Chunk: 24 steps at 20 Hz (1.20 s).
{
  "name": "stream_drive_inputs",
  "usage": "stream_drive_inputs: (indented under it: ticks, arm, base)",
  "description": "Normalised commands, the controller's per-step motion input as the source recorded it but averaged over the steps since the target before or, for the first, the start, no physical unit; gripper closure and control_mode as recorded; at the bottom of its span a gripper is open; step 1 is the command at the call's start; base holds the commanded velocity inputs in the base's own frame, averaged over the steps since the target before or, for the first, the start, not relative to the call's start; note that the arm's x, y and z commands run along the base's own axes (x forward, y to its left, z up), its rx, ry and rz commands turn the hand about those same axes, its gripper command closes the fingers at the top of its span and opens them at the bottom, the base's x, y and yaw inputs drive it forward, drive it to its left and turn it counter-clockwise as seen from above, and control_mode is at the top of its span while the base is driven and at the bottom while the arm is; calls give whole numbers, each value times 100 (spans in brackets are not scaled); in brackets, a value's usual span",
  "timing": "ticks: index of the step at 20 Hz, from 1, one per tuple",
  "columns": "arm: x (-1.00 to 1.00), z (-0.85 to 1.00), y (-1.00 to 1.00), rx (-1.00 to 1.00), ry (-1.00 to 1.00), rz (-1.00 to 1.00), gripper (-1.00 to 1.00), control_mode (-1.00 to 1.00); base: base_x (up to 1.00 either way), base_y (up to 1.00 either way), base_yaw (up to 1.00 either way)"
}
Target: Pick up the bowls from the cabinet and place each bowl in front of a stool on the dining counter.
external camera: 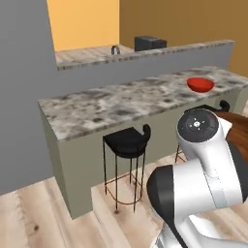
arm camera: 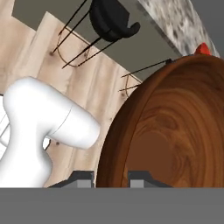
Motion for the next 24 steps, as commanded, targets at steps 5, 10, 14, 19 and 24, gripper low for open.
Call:
stream_drive_inputs:
  ticks: [5, 10, 14, 19, 24]
  arm:
    - [0, 0, 0, 0, 0, 0, 100, 100]
    - [0, 0, 0, 0, 0, 0, 100, 100]
    - [0, 0, 0, 0, 0, 0, 100, 100]
    - [0, 0, 0, 0, 0, 0, 100, 100]
    - [0, 0, 0, 0, 0, 0, 100, 100]
  base:
    - [81, 78, -10]
    - [77, -2, -12]
    - [60, -21, 0]
    - [47, -2, 0]
    - [48, -5, 0]
